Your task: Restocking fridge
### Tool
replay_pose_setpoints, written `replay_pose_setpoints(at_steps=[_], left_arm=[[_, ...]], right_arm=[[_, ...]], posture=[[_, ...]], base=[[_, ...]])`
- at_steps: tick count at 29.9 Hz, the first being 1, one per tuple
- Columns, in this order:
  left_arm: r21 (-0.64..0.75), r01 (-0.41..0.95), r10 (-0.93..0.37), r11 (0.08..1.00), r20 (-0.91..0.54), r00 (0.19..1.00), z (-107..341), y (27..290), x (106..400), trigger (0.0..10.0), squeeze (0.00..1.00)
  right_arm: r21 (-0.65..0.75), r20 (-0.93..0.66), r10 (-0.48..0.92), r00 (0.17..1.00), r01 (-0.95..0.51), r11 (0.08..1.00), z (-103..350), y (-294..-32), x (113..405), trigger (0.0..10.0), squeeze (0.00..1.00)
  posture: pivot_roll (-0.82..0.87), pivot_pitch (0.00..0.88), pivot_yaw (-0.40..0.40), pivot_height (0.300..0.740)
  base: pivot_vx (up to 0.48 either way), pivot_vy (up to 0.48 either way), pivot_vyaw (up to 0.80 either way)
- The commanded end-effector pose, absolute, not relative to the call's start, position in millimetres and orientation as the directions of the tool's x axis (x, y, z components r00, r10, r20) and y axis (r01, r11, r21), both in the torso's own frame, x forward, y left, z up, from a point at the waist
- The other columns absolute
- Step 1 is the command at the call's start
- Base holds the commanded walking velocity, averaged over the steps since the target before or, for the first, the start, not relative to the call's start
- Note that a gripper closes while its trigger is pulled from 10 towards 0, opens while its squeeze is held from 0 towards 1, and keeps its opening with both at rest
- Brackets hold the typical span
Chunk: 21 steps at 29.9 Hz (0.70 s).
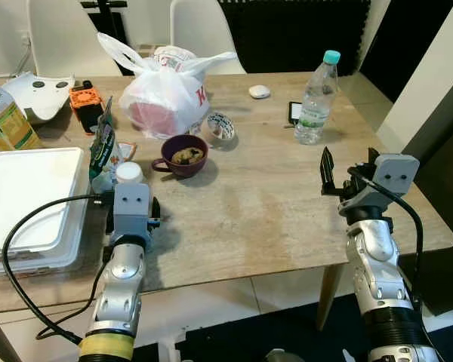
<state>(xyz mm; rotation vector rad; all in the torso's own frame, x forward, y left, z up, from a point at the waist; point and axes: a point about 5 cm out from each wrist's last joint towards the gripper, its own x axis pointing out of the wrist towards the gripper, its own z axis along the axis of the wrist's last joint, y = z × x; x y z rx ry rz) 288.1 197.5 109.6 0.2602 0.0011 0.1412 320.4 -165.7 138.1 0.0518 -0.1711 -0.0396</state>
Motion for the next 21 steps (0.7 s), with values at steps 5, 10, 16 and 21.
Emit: replay_pose_setpoints(at_steps=[5, 10, 16, 21], left_arm=[[0.311, -0.081, 0.024, 0.947, 0.181, 0.983, 146, 168, 299, 10.0, 0.0], [0.364, 0.015, -0.124, 0.931, 0.278, 0.953, 178, 147, 310, 10.0, 0.0], [0.429, 0.099, -0.259, 0.898, 0.332, 0.907, 210, 137, 316, 10.0, 0.0], [0.486, 0.105, -0.307, 0.868, 0.359, 0.881, 225, 133, 319, 10.0, 0.0]], right_arm=[[0.074, 0.276, 0.101, 0.956, -0.126, 0.989, 177, -158, 323, 10.0, 0.0], [0.042, 0.413, 0.374, 0.83, -0.428, 0.903, 227, -130, 313, 10.0, 0.0], [-0.036, 0.48, 0.56, 0.676, -0.622, 0.782, 259, -102, 301, 10.0, 0.0], [-0.061, 0.466, 0.65, 0.6, -0.711, 0.701, 262, -88, 294, 10.0, 0.0]], posture=[[-0.01, 0.051, -0.083, 0.74], [-0.03, 0.05, -0.083, 0.74], [-0.03, 0.044, -0.081, 0.74], [-0.02, 0.041, -0.083, 0.74]], base=[[0.0, 0.0, 0.0], [0.0, 0.0, 0.0], [0.0, 0.0, 0.0], [0.0, 0.0, 0.0]])
